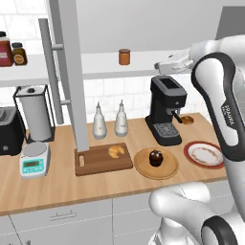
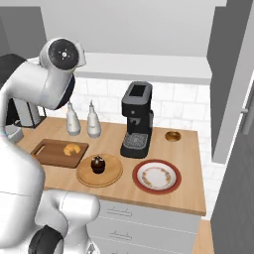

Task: From the different types of pastries on the counter, select a croissant and place it on the cutting board. Then retrieve a jar of jam from the cabinet and place it alongside the croissant on the cutting board.

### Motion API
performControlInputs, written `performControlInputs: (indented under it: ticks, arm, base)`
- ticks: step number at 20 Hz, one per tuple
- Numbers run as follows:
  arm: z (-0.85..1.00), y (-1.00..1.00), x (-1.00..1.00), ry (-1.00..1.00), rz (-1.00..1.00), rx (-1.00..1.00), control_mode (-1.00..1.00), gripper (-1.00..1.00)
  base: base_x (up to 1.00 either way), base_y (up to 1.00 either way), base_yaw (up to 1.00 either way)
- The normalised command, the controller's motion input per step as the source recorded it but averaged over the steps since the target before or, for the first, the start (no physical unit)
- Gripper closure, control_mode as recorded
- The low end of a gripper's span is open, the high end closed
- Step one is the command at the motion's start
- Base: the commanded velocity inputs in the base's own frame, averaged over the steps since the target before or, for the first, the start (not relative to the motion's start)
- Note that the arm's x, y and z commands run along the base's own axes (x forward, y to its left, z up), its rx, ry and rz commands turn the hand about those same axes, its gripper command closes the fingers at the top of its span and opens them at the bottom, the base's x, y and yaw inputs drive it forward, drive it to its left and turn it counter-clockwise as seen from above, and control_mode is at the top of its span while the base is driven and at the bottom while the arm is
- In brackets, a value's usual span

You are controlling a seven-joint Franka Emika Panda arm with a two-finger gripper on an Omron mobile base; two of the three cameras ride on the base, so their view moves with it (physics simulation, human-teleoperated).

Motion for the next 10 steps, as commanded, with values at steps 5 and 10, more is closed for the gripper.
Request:
performControlInputs:
  ticks: [5,10]
  arm:
    - [0.05,0.00,0.86,0.09,0.00,0.00,-1.00,-1.00]
    - [0.04,0.00,0.77,0.19,0.00,0.00,-1.00,-1.00]
  base:
    - [0.00,0.00,0.00]
    - [0.00,0.00,0.00]
